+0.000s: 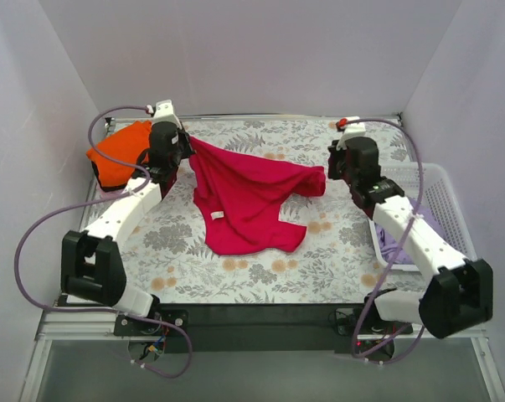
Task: Fold and stack the t-shirts
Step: Flatten the tshirt out
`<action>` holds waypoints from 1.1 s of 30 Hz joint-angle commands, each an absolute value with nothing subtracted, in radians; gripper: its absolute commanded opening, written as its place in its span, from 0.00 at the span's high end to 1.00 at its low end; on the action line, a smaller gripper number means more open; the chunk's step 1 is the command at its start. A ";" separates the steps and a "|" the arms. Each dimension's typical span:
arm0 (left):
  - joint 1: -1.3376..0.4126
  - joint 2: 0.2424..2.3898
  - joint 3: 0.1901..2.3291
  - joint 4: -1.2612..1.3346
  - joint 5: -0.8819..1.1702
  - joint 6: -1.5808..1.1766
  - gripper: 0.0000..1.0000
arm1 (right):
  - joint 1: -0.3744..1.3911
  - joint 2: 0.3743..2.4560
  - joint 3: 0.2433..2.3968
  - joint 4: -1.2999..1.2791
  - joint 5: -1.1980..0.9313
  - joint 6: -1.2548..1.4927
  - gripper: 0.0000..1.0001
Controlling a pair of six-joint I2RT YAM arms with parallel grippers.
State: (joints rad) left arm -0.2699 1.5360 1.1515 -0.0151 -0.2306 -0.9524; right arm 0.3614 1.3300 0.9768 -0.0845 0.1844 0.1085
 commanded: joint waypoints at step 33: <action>-0.262 0.996 0.821 -0.049 -0.212 -1.009 1.00 | 0.439 1.857 1.374 0.118 -0.321 0.120 0.36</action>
